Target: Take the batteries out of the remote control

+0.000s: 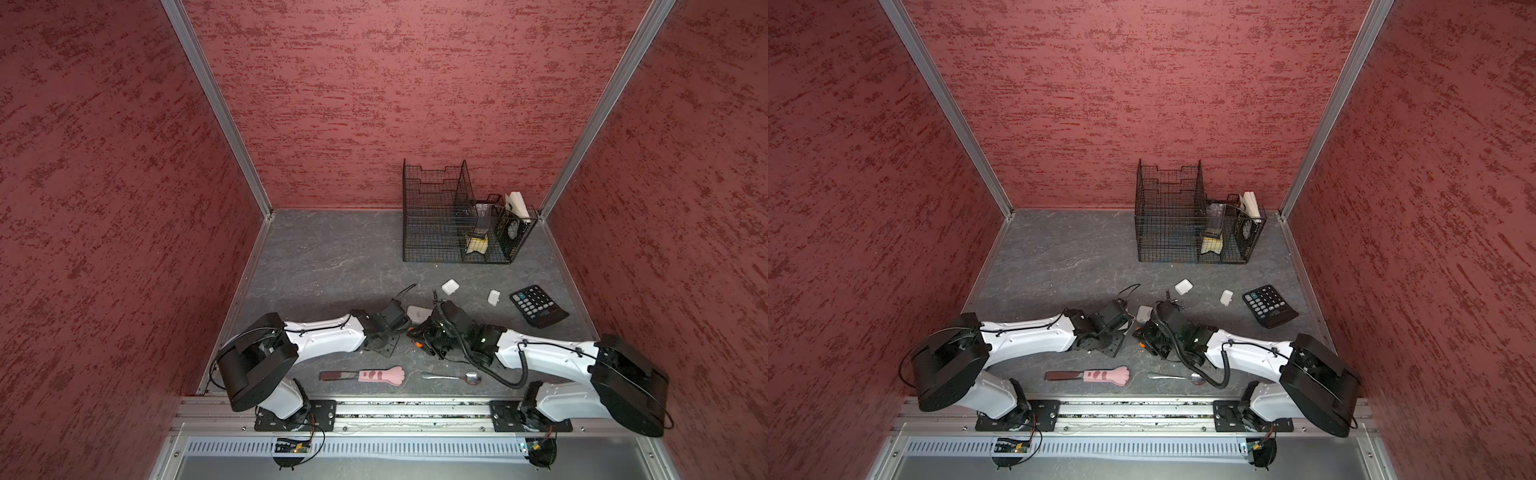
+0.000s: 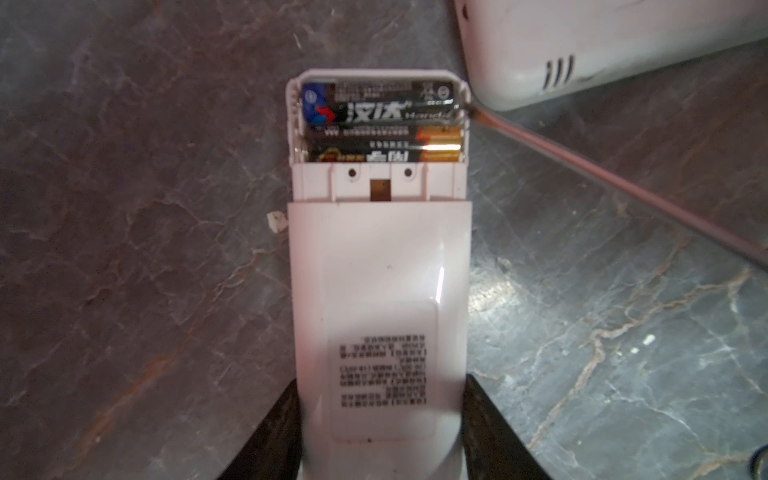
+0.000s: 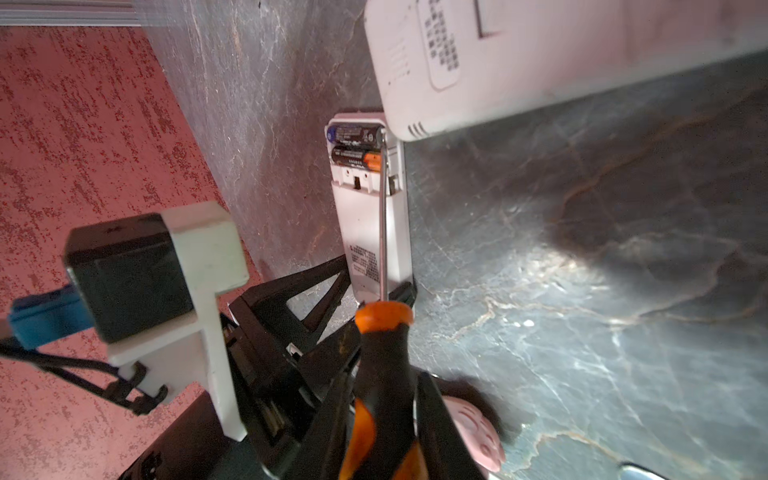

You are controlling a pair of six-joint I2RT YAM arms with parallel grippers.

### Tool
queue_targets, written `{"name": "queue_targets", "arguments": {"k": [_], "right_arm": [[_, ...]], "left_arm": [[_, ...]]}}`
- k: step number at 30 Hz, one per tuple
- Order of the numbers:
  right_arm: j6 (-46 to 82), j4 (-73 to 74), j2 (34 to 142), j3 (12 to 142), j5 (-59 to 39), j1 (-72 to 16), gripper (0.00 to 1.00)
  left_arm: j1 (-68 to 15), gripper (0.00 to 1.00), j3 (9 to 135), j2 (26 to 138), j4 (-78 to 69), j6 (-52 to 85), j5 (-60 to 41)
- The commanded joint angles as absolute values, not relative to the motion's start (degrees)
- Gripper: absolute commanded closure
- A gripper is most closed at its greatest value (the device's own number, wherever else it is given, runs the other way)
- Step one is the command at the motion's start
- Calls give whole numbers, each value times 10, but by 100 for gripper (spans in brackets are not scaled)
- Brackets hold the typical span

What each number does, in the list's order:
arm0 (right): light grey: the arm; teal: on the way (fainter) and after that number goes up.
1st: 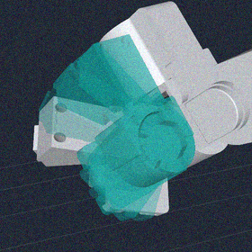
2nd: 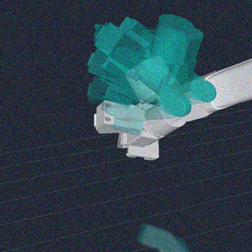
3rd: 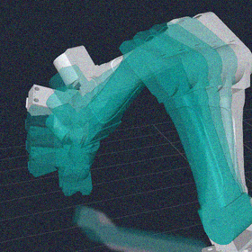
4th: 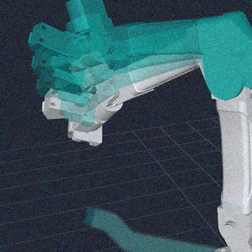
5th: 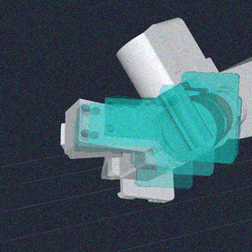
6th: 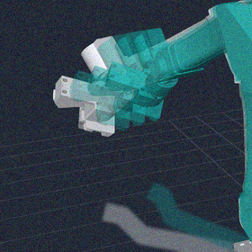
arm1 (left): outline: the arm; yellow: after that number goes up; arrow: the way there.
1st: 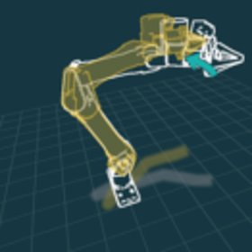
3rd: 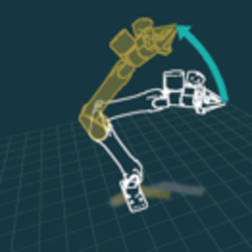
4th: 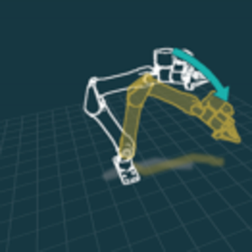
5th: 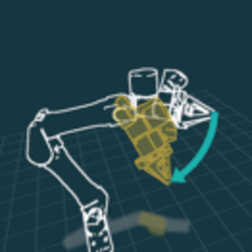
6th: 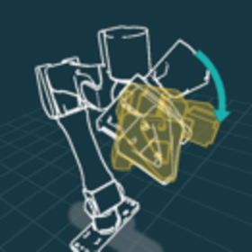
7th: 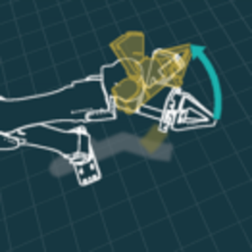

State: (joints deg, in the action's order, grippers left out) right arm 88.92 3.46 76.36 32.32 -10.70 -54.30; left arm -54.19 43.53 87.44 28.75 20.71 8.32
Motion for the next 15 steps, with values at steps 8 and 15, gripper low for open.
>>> {"name": "queue_targets", "arguments": {"k": [8, 15], "right_arm": [[920, 106, 779, 325, -97, -548, 100], [926, 107, 778, 325, -104, -548, 100]], "left_arm": [[-554, 68, 434, 898, 275, 197, 64], [-554, 68, 435, 899, 274, 197, 65]]}}
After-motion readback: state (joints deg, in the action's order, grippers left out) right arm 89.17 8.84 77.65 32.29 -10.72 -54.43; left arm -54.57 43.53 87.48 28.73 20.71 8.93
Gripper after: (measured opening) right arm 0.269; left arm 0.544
